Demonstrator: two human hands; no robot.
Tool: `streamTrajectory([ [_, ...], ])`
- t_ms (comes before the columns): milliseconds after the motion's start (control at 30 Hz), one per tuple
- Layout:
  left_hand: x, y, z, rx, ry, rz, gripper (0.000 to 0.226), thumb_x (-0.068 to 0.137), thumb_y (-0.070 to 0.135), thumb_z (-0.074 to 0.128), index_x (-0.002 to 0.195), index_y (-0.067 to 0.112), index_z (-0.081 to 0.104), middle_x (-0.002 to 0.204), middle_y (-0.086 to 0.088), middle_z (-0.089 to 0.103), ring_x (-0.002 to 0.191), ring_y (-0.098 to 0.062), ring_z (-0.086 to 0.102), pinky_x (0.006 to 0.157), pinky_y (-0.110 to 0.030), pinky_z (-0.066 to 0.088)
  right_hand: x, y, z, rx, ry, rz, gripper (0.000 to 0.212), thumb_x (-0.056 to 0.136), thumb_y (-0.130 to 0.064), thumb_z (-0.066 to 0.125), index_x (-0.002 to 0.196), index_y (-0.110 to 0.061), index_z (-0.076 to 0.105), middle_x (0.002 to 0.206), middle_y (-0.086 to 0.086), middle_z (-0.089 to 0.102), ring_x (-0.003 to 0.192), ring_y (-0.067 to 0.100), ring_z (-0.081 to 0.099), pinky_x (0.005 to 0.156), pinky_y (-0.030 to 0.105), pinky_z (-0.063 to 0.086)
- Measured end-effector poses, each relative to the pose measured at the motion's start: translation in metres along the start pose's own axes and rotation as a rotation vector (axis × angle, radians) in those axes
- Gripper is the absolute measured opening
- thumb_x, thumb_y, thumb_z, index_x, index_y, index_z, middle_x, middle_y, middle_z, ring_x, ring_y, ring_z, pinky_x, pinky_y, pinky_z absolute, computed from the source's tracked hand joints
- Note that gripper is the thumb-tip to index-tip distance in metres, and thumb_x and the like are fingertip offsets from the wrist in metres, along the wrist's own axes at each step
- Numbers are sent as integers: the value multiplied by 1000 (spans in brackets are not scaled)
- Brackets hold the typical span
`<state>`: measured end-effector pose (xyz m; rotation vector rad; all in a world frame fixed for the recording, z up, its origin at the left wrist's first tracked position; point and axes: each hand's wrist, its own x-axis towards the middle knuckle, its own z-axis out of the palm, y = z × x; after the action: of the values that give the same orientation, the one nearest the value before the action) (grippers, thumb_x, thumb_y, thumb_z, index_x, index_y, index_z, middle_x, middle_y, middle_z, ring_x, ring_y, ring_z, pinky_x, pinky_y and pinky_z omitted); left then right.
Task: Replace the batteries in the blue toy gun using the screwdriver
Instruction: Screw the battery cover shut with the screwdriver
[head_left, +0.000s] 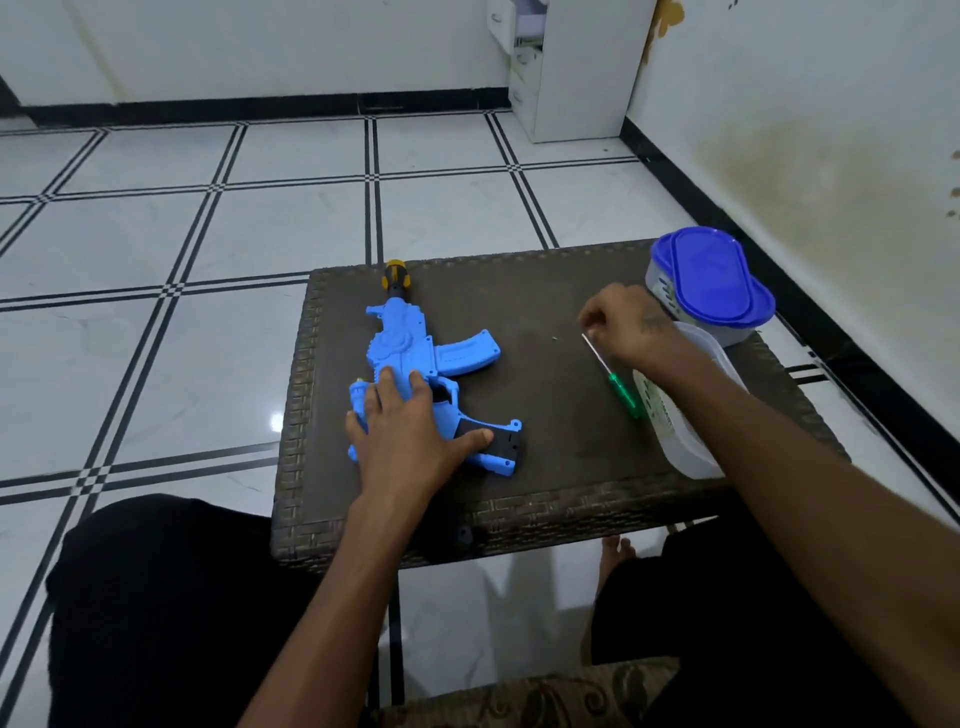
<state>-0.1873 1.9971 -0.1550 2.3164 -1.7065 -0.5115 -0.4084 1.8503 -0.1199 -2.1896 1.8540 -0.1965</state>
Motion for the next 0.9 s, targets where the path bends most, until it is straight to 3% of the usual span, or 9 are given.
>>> streamTrajectory([
  [233,4,5,-8,44,-49,-5,103,71,72,63,151,19,24,160,-13,1,147,-34,5,116,-57,13,29,-11,27,0,-35,-100,16,88,-21,70,102,-16,75,105,8,73,98,25,66,90,37,53],
  [433,4,6,-7,51,-54,-11,103,72,72,63,151,20,23,161,-12,-1,147,-35,5,116,-57,12,39,-6,42,32,-2,-72,7,86,-10,69,91,-14,71,96,7,70,88,24,64,77,30,48],
  [567,5,6,-7,59,-62,-9,104,73,71,63,152,18,21,161,-13,-2,147,-35,4,116,-58,11,41,-4,42,35,8,-99,16,85,-3,62,78,-16,68,79,0,66,80,21,64,70,29,46],
  [900,3,6,-8,62,-66,-9,105,73,72,61,152,18,19,161,-13,-3,147,-35,3,116,-57,12,41,-7,35,8,-54,-169,13,86,-2,60,86,-14,64,86,1,66,78,19,61,68,28,43],
])
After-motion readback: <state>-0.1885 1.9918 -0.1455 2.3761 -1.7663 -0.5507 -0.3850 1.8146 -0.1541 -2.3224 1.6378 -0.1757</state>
